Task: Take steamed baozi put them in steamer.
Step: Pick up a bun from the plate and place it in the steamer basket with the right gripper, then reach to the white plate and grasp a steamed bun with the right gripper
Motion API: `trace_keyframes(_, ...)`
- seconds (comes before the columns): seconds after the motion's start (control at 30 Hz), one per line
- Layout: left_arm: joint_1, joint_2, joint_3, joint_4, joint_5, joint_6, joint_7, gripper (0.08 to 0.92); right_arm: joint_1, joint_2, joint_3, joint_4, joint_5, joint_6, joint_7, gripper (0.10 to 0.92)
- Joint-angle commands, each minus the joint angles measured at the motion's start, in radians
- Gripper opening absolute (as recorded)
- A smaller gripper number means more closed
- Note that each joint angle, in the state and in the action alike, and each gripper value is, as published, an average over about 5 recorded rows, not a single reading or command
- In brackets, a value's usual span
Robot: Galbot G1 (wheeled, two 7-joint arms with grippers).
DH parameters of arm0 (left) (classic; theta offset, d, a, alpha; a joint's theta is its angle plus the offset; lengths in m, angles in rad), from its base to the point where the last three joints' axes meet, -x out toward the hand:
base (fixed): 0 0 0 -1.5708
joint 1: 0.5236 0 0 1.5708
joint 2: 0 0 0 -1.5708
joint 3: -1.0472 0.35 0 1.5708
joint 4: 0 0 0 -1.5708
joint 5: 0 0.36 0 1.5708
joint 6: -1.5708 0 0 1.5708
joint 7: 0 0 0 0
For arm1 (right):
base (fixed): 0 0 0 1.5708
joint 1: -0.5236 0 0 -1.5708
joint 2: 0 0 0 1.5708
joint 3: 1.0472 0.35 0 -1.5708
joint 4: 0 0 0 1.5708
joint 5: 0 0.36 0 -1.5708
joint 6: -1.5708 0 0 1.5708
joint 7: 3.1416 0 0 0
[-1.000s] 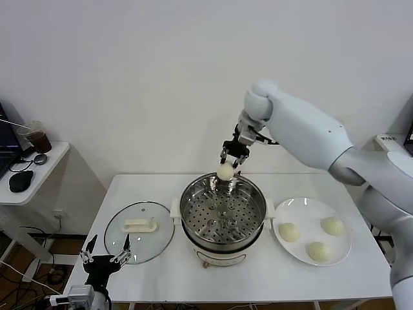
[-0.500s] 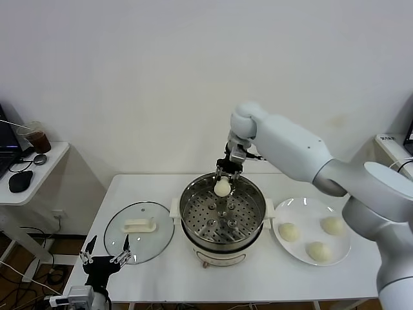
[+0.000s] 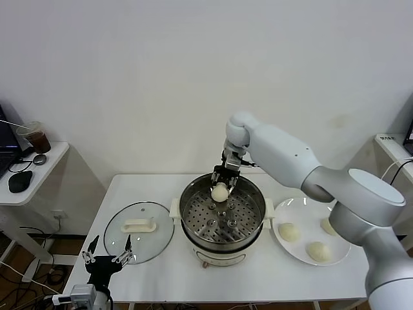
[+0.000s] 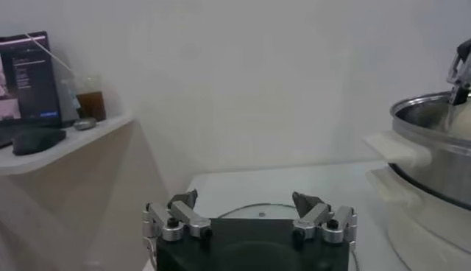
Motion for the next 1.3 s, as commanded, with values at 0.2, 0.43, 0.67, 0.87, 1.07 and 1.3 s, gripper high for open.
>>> trace_keyframes(0.2, 0.000, -0.001, 0.001, 0.005, 0.000, 0.000, 0.000, 0.823, -0.001, 0.007, 0.018, -0.025, 0.006, 0.001, -0.002, 0.703)
trace_keyframes(0.43, -0.001, -0.002, 0.004, 0.005, 0.001, 0.000, 0.000, 0.823, 0.056, -0.048, 0.018, 0.033, 0.136, -0.107, -0.046, 0.819)
trace_keyframes(0.67, -0.010, -0.004, 0.008, 0.007, 0.001, 0.003, 0.002, 0.823, 0.185, -0.168, -0.008, 0.136, 0.458, -0.595, -0.052, 0.823)
trace_keyframes(0.87, -0.025, -0.002, 0.021, 0.007, 0.000, 0.007, 0.006, 0.823, 0.273, -0.248, -0.009, 0.138, 0.557, -0.971, -0.036, 0.823)
trace_keyframes(1.07, -0.019, 0.012, 0.009, -0.005, -0.010, 0.010, 0.008, 0.823, 0.259, -0.376, -0.009, 0.191, 0.540, -1.212, -0.052, 0.823)
trace_keyframes(1.3, -0.017, 0.029, -0.007, -0.011, -0.019, 0.015, 0.011, 0.823, 0.172, -0.544, -0.024, 0.367, 0.465, -1.274, -0.072, 0.823)
